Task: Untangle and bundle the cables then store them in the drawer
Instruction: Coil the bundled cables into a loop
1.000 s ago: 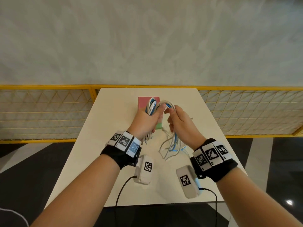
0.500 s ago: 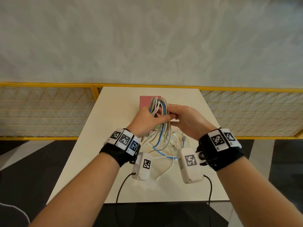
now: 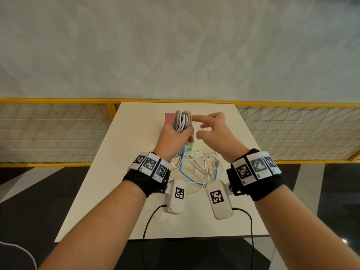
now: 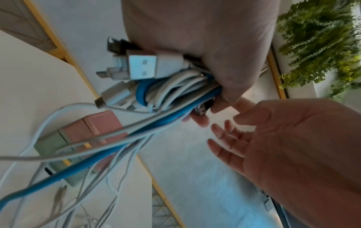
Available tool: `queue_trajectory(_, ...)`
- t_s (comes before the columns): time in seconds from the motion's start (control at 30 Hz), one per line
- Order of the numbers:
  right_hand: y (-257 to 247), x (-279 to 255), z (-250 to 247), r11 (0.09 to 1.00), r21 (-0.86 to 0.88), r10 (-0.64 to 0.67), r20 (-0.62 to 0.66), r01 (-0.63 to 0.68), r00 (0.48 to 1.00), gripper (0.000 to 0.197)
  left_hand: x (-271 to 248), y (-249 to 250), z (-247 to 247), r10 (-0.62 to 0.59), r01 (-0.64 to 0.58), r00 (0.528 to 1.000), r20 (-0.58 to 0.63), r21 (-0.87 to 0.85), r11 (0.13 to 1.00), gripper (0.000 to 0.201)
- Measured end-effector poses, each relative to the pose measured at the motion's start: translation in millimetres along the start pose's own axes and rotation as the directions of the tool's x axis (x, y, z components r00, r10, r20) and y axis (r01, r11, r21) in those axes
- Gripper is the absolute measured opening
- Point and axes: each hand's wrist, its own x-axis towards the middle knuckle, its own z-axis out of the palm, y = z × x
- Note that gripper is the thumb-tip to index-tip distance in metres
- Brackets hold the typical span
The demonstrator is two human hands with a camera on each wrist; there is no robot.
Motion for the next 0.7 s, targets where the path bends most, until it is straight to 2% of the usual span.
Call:
queue_trajectory(0.03, 3, 1, 3, 0.999, -0.039, 0.011, 0.040, -0.010, 0.999, 0.050, 1, 2, 0, -0.017, 0.017, 1.000, -0.022, -0.024, 1.000, 0.023)
queue_trajectory(0.1, 14, 4, 10, 0.999, -0.051, 0.016, 0.155, -0.008, 0.988, 0.080, 2, 6, 0, -0.058, 0.053, 0.997, -0.054, -0.074, 0.996, 0.018)
queue_trajectory(0.17, 27, 7, 18, 0.998, 0.054, -0.027, 0.259, 0.014, 0.966, 0.111, 5, 10, 0, -0.085, 0.068, 0.991, -0.102, -0.158, 0.985, 0.019)
queue_trajectory(0.2, 33, 8, 22, 0.996, 0.090, -0.051, 0.275, 0.027, 0.960, 0.114, 6, 11, -1, -0.084, 0.060, 0.989, -0.119, -0.196, 0.979, 0.017)
queue_trajectory(0.27, 40, 8, 29, 0.994, 0.066, -0.101, 0.228, 0.089, 0.968, 0.092, 6, 17, -4, -0.057, 0.031, 0.994, -0.091, -0.269, 0.963, 0.010)
queue_trajectory(0.37, 46, 10, 35, 0.957, -0.140, -0.229, 0.165, 0.252, 0.959, 0.042, 6, 23, -13, 0.033, -0.036, 0.999, -0.014, -0.487, 0.873, 0.006)
queue_trajectory(0.4, 50, 9, 38, 0.934, -0.191, -0.269, 0.181, 0.302, 0.946, 0.031, 6, 24, -16, 0.046, -0.049, 0.999, -0.019, -0.517, 0.855, 0.008)
queue_trajectory(0.47, 60, 10, 40, 0.936, -0.226, -0.223, 0.217, 0.271, 0.950, 0.021, 5, 26, -20, 0.046, -0.059, 0.998, -0.039, -0.500, 0.864, 0.013)
queue_trajectory(0.53, 66, 10, 35, 0.917, -0.348, -0.092, 0.286, 0.193, 0.954, 0.016, 4, 24, -24, 0.049, -0.068, 0.997, -0.054, -0.451, 0.890, 0.020)
queue_trajectory(0.57, 67, 10, 32, 0.894, -0.407, -0.049, 0.324, 0.186, 0.945, 0.020, 3, 21, -25, 0.045, -0.067, 0.997, -0.062, -0.440, 0.896, 0.022)
queue_trajectory(0.6, 66, 8, 29, 0.888, -0.416, -0.037, 0.357, 0.194, 0.933, 0.035, 2, 19, -26, 0.042, -0.069, 0.996, -0.073, -0.431, 0.900, 0.024)
queue_trajectory(0.67, 58, 9, 29, 0.934, -0.285, -0.111, 0.343, 0.216, 0.933, 0.066, 0, 18, -23, 0.050, -0.081, 0.995, -0.087, -0.414, 0.907, 0.029)
queue_trajectory(0.7, 53, 9, 34, 0.955, -0.189, -0.166, 0.309, 0.231, 0.937, 0.067, 0, 18, -22, 0.062, -0.094, 0.994, -0.094, -0.398, 0.913, 0.030)
